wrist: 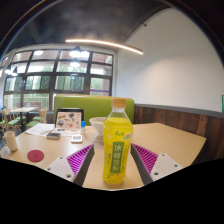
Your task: Pour water
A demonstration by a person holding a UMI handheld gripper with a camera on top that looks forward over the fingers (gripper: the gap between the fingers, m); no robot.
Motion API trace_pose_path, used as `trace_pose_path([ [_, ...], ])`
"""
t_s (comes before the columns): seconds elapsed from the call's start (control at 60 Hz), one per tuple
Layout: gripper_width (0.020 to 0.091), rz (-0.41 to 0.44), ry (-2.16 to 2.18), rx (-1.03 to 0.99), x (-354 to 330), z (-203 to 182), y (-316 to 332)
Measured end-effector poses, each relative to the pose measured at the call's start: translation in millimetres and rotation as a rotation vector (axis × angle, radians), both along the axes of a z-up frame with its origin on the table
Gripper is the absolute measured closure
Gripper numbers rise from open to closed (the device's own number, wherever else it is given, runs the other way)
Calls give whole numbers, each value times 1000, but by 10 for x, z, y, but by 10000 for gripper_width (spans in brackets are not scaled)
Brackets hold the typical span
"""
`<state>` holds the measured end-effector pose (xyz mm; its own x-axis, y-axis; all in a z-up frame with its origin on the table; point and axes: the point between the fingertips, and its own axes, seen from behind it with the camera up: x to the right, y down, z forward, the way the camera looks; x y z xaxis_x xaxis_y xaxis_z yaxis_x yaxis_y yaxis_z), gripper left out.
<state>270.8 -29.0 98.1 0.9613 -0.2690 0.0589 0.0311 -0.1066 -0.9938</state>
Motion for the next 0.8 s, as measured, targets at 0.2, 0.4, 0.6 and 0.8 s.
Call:
trace_pose_path([
  [0.2, 692, -35, -45, 28, 197, 42, 404],
  [0.4, 841, -29, -53, 51, 142, 36, 456],
  [0.6, 840, 7, -286, 17, -375, 511, 451],
  [0.8, 840, 142, -891, 56, -2044, 1437, 665],
])
